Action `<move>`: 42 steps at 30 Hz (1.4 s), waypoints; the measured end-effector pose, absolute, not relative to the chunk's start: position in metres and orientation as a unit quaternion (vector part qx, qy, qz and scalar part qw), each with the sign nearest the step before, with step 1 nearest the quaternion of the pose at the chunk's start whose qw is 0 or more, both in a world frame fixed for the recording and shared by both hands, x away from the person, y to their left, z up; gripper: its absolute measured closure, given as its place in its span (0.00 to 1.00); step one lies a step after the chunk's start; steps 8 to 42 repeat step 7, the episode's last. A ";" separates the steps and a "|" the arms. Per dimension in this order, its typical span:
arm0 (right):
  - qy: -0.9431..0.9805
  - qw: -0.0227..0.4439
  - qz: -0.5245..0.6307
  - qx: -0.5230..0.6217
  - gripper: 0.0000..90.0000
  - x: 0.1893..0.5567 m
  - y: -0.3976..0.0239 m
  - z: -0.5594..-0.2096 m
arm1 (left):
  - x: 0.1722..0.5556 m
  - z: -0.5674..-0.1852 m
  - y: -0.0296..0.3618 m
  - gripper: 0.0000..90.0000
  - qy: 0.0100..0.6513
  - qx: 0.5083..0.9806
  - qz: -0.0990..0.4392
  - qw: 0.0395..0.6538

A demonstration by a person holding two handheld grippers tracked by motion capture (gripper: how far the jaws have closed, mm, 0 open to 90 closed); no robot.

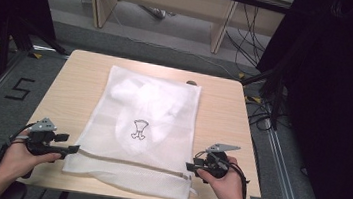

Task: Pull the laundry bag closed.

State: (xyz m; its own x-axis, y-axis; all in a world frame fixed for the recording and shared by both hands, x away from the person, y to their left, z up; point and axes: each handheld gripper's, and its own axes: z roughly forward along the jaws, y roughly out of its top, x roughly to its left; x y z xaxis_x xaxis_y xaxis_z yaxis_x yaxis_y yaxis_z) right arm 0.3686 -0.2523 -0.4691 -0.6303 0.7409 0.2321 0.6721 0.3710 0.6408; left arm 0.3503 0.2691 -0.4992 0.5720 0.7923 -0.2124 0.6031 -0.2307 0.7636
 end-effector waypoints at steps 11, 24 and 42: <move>0.815 0.045 0.369 0.444 0.62 0.372 -0.257 -0.471 | 0.351 -0.498 0.269 0.37 0.453 0.771 0.112 0.434; 0.815 0.045 0.369 0.444 0.62 0.372 -0.257 -0.471 | 0.351 -0.498 0.269 0.37 0.453 0.771 0.112 0.434; 0.815 0.045 0.369 0.444 0.62 0.372 -0.257 -0.471 | 0.351 -0.498 0.269 0.37 0.453 0.771 0.112 0.434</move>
